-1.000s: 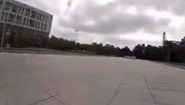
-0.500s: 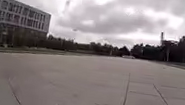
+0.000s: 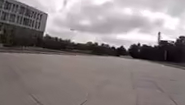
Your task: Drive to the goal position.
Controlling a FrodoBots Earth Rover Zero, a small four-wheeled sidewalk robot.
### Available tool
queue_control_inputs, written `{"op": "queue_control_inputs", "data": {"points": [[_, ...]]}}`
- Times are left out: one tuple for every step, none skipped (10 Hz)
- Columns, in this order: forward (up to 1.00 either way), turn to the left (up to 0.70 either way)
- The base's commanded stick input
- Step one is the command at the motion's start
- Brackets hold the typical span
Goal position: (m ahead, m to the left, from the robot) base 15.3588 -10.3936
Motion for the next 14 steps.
{"op": "queue_control_inputs", "data": {"points": [[1.00,0.00],[1.00,0.00],[1.00,0.00],[1.00,0.00],[1.00,0.00],[1.00,0.00],[1.00,0.00],[1.00,0.00],[1.00,0.00],[1.00,0.00],[1.00,0.00],[1.00,-0.13],[1.00,-0.40],[1.00,-0.33]]}}
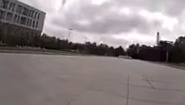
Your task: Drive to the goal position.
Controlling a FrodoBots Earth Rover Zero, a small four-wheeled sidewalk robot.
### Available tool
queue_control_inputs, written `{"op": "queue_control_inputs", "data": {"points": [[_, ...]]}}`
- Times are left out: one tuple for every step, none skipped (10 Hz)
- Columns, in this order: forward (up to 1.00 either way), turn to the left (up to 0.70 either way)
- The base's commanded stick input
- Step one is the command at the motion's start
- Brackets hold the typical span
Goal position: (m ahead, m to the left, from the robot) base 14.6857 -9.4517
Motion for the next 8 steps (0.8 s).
{"op": "queue_control_inputs", "data": {"points": [[1.00,-0.04],[1.00,0.00],[1.00,-0.20],[1.00,-0.35],[1.00,-0.11],[1.00,-0.17],[1.00,-0.39],[1.00,-0.02]]}}
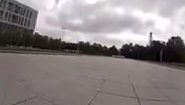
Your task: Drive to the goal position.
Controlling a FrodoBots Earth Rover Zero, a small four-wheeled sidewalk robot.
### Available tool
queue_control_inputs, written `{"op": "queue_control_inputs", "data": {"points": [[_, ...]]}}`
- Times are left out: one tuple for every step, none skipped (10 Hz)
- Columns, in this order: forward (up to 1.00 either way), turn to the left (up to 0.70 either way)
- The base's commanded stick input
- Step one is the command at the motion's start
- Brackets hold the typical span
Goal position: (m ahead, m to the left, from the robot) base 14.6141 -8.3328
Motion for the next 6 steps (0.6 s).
{"op": "queue_control_inputs", "data": {"points": [[1.00,0.00],[1.00,0.00],[1.00,0.00],[1.00,0.00],[1.00,0.00],[1.00,0.00]]}}
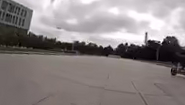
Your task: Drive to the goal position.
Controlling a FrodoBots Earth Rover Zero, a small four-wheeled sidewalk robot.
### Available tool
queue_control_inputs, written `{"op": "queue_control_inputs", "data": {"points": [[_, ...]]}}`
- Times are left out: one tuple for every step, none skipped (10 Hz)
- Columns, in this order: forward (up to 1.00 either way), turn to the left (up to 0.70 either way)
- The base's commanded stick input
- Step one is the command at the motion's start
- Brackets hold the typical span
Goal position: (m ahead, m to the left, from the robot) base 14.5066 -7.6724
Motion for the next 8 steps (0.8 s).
{"op": "queue_control_inputs", "data": {"points": [[1.00,0.00],[1.00,0.00],[1.00,0.00],[1.00,-0.22],[1.00,-0.27],[1.00,-0.01],[1.00,-0.27],[1.00,-0.39]]}}
